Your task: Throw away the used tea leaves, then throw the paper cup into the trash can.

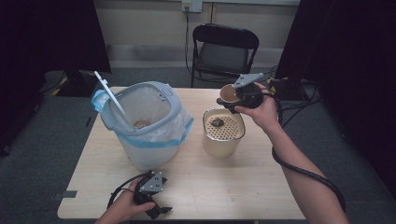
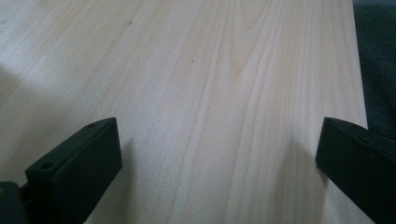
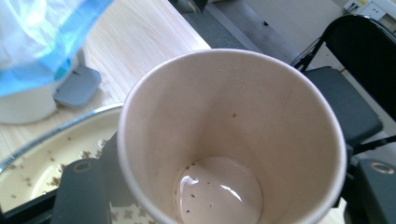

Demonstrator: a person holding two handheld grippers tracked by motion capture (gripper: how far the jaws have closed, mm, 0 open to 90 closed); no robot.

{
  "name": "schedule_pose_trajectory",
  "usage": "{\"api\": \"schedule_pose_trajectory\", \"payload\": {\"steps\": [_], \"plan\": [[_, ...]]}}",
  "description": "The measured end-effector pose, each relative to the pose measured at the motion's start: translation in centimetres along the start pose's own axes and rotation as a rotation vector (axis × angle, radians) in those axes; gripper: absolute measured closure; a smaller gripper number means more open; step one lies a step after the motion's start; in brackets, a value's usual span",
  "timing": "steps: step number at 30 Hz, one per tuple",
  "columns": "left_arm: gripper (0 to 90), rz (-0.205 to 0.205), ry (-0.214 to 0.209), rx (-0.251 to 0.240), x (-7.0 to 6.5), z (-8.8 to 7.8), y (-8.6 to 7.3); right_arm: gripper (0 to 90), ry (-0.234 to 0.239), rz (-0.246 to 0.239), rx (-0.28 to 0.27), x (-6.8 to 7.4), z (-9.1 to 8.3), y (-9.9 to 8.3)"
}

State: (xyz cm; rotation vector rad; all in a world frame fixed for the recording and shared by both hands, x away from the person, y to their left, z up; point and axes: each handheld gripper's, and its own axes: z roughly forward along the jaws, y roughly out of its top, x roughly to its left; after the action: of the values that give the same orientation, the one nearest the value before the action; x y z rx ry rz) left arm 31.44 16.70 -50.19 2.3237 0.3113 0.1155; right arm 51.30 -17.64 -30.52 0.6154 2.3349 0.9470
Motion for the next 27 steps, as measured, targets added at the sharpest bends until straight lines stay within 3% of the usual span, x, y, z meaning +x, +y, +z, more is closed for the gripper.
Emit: {"api": "schedule_pose_trajectory", "payload": {"steps": [16,22,27], "plan": [[0.0,-0.004,-0.003,0.001,-0.1,0.0,0.0,27.7,0.068,0.089,-0.053,-0.1,-0.1,2.2],[0.0,0.000,0.006,0.010,-0.1,-0.1,0.0,27.7,0.098,0.116,-0.045,0.1,-0.4,3.2],[0.0,-0.003,0.002,0.009,-0.1,-0.1,0.0,27.7,0.107,0.110,-0.064,0.2,-0.9,4.6]]}}
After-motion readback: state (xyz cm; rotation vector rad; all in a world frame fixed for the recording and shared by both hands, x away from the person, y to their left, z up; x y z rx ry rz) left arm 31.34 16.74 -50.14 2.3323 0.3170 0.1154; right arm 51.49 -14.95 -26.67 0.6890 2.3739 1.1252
